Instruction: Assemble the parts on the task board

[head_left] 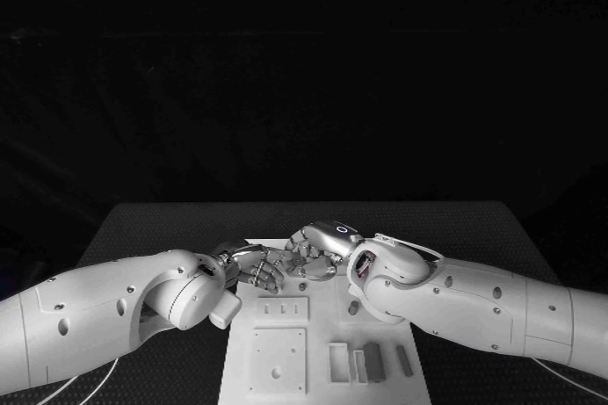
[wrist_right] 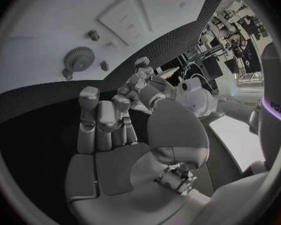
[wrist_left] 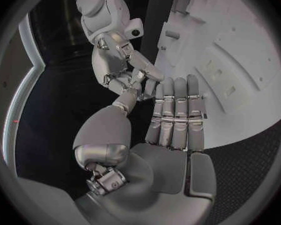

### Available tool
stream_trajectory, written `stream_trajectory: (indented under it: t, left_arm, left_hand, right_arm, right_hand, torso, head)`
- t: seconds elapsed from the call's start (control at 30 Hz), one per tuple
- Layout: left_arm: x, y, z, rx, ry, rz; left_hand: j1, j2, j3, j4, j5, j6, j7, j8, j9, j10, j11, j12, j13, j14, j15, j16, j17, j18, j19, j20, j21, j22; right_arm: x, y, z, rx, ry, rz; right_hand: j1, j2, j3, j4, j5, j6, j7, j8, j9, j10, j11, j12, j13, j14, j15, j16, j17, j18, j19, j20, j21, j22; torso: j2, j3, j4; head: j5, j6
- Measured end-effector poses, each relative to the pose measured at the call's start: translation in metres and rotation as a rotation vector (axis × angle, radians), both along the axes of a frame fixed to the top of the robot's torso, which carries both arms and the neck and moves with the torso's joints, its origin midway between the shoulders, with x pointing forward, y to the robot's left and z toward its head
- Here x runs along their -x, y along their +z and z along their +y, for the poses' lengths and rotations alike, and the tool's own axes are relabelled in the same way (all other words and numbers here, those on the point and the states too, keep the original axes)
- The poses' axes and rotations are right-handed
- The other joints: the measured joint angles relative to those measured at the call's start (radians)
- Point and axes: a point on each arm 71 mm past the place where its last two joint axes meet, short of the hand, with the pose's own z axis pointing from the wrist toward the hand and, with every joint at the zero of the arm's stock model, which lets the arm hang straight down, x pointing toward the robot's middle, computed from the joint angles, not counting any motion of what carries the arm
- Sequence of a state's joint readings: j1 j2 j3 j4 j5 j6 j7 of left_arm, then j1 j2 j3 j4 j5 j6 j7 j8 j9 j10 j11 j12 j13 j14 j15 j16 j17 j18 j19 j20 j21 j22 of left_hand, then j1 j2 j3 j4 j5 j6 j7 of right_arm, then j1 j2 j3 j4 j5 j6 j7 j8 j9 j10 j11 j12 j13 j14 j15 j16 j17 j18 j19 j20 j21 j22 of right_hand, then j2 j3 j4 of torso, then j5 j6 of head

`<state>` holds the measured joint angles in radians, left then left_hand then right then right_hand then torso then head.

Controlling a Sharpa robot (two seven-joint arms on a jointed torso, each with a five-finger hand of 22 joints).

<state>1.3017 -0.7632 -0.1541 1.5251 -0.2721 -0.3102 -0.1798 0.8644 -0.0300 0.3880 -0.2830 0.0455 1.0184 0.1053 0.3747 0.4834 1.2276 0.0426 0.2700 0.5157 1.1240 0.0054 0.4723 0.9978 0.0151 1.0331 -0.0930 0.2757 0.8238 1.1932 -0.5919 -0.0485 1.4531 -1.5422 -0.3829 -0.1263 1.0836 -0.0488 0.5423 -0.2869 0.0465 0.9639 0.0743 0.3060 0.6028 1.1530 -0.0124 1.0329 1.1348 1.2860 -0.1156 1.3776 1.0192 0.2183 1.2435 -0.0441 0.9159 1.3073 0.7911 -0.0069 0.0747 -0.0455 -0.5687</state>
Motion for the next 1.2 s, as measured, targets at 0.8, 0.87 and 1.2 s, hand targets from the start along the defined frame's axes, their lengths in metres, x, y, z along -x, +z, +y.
stream_trajectory:
  t: [0.8,0.87,1.2]
  left_arm:
    - [-0.0008,-0.0002,-0.0030,-0.010,-0.012,0.000]
    - [-0.0010,-0.0003,-0.0033,-0.011,-0.013,0.001]
    - [-0.0013,-0.0005,-0.0034,-0.013,-0.015,0.001]
  left_hand:
    - [0.080,0.037,0.079,-0.001,0.004,0.011,-0.004,-0.004,0.008,0.011,-0.004,-0.011,0.030,0.004,-0.004,0.008,-0.008,0.000,0.004,-0.004,0.000,0.013]
    - [0.085,0.042,0.088,-0.002,0.010,0.011,-0.004,-0.004,0.008,0.010,-0.004,-0.011,0.032,0.004,-0.004,0.012,-0.008,0.000,0.004,-0.004,0.000,0.014]
    - [0.101,0.058,0.109,-0.006,0.013,0.016,-0.009,-0.012,0.010,0.017,-0.006,-0.015,0.040,0.004,-0.004,0.016,-0.011,0.000,0.004,-0.004,0.000,0.019]
  right_arm:
    - [0.0004,-0.0014,0.0013,0.001,0.002,0.008]
    - [0.0003,-0.0015,0.0012,0.002,0.001,0.008]
    - [0.0003,-0.0019,0.0011,0.003,0.001,0.011]
  right_hand:
    - [0.000,0.000,0.000,0.000,0.000,0.000,0.000,-0.004,0.000,0.000,0.000,0.000,-0.001,0.000,0.000,0.000,0.000,0.000,0.002,0.002,0.000,0.000]
    - [0.000,0.000,0.000,0.000,0.000,0.000,0.000,-0.006,0.000,0.000,0.000,0.000,-0.001,0.000,0.000,0.000,0.000,0.000,0.002,0.002,0.000,0.000]
    - [0.000,0.000,0.000,0.000,0.000,0.000,0.000,-0.003,0.000,0.000,0.000,0.000,-0.001,-0.003,-0.001,0.000,0.000,0.000,0.002,0.002,0.000,0.000]
  torso:
    - [0.000,0.0004,-0.0005]
    - [0.000,0.0005,-0.0007]
    - [0.000,0.0004,-0.0006]
  head:
    - [0.001,-0.001]
    - [0.000,-0.002]
    - [-0.003,-0.005]
